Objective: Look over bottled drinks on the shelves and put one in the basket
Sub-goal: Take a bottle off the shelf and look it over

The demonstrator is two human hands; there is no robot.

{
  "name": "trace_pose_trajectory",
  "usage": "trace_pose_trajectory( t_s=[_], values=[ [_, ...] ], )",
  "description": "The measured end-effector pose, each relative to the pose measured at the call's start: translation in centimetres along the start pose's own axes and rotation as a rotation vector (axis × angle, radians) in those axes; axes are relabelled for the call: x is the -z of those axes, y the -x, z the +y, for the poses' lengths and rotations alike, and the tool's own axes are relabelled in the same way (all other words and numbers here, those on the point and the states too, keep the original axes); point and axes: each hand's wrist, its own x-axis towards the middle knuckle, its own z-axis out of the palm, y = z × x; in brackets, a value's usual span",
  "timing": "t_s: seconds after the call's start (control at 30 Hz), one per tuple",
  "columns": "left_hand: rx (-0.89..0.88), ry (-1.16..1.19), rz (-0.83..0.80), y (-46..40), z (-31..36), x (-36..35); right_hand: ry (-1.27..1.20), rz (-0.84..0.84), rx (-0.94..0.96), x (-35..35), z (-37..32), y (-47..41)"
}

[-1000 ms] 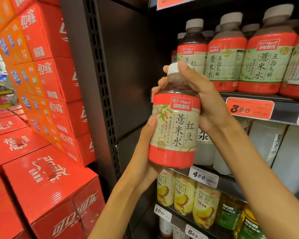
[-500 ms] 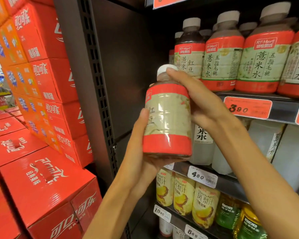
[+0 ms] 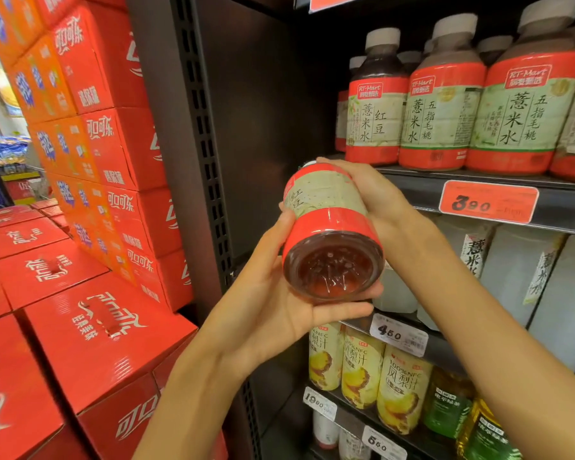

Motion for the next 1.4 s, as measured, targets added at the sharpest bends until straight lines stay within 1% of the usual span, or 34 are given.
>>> trace_pose_trajectory(
  t_s=[0.07, 0.13, 0.23, 0.3, 0.37, 0.43, 0.53, 0.6, 0.7, 0.83, 0.93, 1.07, 1.2, 1.3, 1.4],
  values=[
    [-0.030, -0.089, 0.090, -0.2, -0.3, 0.2, 0.050, 0.008, 0.047, 0.0, -0.1, 0.2],
    [-0.066, -0.152, 0.174, -0.4, -0.4, 0.7, 0.128, 0.040, 0.153, 0.1, -0.4, 0.3],
    [-0.128, -0.235, 0.162, -0.7, -0.5, 1.2, 0.222, 0.037, 0.341, 0.3, -0.9, 0.3],
    [-0.158, -0.322, 0.150, -1.0, -0.7, 1.2, 0.265, 0.006, 0.422, 0.4, -1.0, 0.4],
    [-0.207, -0.414, 0.204, -1.4, -1.1, 1.3, 0.270, -0.055, 0.462, 0.4, -0.9, 0.8],
    [-0.267, -0.440, 0.235, -1.6, -1.8, 1.7, 0.246, -0.139, 0.472, 0.9, -0.9, 1.3],
    [-0.299, -0.429, 0.164, -1.5, -2.3, 1.7, 0.250, -0.224, 0.440, 1.2, -0.9, 2.2],
    [-0.318, -0.468, 0.167, -1.8, -2.5, 1.8, 0.269, -0.230, 0.469, 1.2, -0.7, 2.5],
    [-0.404, -0.541, 0.206, -2.3, -2.4, 2.3, 0.245, -0.227, 0.571, 1.2, -0.6, 3.1],
    [-0.538, -0.706, 0.264, -2.6, -2.0, 2.9, 0.353, -0.164, 0.743, 1.5, -0.5, 3.7],
    [-0.576, -0.841, 0.314, -3.3, -2.4, 2.6, 0.431, -0.203, 0.801, 1.3, -0.1, 3.9],
    [-0.657, -0.863, 0.342, -3.5, -2.8, 3.0, 0.522, -0.328, 0.821, 1.3, 0.1, 4.4],
    [-0.684, -0.852, 0.327, -3.3, -2.9, 3.3, 0.599, -0.358, 0.838, 1.3, 0.2, 4.7],
    [-0.667, -0.812, 0.311, -3.2, -2.7, 3.2, 0.551, -0.347, 0.801, 1.5, 0.0, 4.6],
    [-0.594, -0.784, 0.257, -2.9, -2.2, 3.3, 0.459, -0.373, 0.697, 1.8, -0.6, 4.1]
  ],
)
